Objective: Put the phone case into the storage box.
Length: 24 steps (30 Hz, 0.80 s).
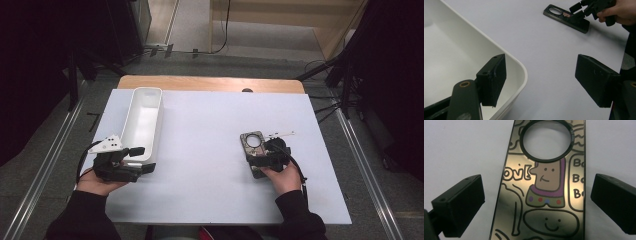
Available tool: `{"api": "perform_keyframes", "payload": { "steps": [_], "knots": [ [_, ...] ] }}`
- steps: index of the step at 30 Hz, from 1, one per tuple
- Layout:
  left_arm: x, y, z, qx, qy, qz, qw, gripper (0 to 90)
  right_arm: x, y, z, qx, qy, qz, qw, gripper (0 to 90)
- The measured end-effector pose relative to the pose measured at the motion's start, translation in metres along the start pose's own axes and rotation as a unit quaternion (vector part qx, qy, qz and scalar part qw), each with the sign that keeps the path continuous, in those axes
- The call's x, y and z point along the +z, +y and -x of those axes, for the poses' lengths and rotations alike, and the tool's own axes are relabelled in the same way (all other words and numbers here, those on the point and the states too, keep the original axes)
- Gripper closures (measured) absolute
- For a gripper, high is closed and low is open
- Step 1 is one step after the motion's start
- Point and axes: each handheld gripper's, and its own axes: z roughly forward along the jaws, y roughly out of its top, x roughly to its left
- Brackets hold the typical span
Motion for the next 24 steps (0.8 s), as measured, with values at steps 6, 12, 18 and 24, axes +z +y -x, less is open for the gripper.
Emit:
{"api": "perform_keyframes", "payload": {
  "steps": [6,12,18,24],
  "knots": [
    [-0.0004,0.0000,-0.0003,0.001,0.000,0.000,1.0000,24.5,0.0024,-0.0006,-0.0021,-0.002,0.000,-0.011,0.9999,0.0],
    [-0.0003,0.0000,-0.0002,0.000,0.000,-0.001,1.0000,24.5,0.0043,-0.0014,-0.0010,-0.005,-0.008,-0.027,0.9996,0.0],
    [0.0001,0.0000,0.0003,0.000,0.000,-0.001,1.0000,24.6,0.0040,-0.0003,-0.0034,-0.012,-0.019,-0.043,0.9988,0.0],
    [-0.0004,0.0000,-0.0002,0.000,0.001,-0.001,1.0000,24.5,0.0044,0.0003,-0.0055,-0.015,-0.033,-0.046,0.9983,2.6]
  ]
}}
